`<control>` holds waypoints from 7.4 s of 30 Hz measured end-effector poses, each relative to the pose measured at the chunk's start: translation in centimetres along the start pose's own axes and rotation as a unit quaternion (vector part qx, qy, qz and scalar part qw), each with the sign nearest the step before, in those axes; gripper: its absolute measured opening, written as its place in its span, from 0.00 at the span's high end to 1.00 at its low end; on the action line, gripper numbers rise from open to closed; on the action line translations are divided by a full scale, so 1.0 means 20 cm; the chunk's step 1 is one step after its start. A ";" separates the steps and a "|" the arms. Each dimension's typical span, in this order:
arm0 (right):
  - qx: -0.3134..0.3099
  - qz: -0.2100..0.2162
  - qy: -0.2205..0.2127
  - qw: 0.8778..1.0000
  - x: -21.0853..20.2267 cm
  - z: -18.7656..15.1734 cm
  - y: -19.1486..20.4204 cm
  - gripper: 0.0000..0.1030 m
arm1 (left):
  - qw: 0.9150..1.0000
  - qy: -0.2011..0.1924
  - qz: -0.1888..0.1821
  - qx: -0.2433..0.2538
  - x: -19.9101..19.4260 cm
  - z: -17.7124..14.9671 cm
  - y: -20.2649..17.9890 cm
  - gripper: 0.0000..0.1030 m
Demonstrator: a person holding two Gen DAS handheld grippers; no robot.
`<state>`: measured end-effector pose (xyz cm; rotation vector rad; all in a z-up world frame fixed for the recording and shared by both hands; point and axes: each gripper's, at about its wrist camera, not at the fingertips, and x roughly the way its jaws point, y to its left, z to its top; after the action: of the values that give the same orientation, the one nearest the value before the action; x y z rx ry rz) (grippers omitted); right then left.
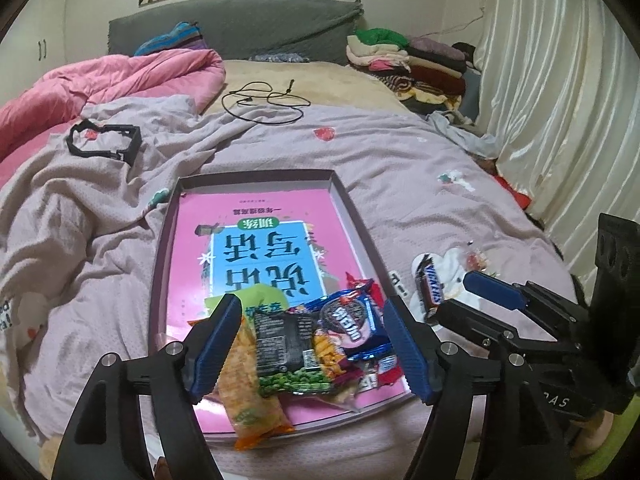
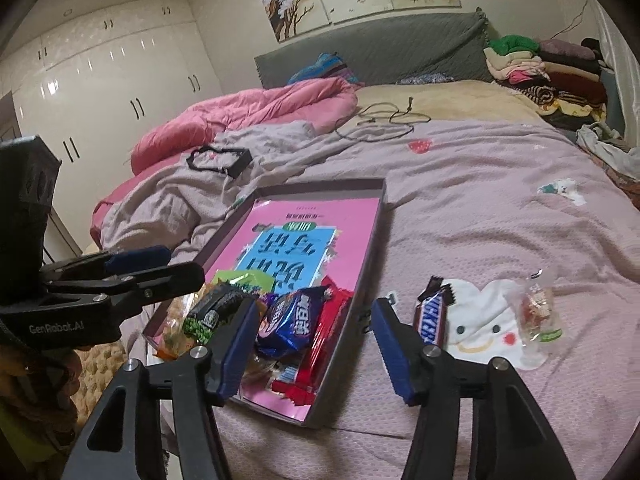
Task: Organize snacks
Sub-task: 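Open the left tool on the pea bag while the right tool releases the rice-roll bar, then grasp the Snickers bar with the left tool while the right tool grasps the clear cookie bag, then carry the Snickers bar over the tray with the left tool while the right tool carries the cookie bag, then lower the Snickers bar onto the tray with the left tool while the right tool lowers the cookie bag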
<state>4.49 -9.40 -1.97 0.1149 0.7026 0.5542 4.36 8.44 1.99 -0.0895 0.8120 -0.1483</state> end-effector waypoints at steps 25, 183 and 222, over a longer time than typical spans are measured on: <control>0.013 -0.087 -0.074 0.993 -0.27 0.07 -0.30 0.38 | 0.999 -0.003 -0.028 0.037 -0.02 0.08 -0.31 0.23; -0.082 0.054 0.041 0.994 0.08 -0.13 0.19 0.50 | 0.992 0.077 0.094 -0.040 0.07 -0.23 0.32 0.72; -0.147 0.006 0.058 0.987 0.26 -0.18 0.25 0.50 | 0.994 0.054 0.085 -0.042 0.12 -0.24 0.32 0.72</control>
<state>3.14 -2.77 -6.29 -0.1888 0.7256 0.6743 3.14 14.18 -3.91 -0.0918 0.9302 0.0421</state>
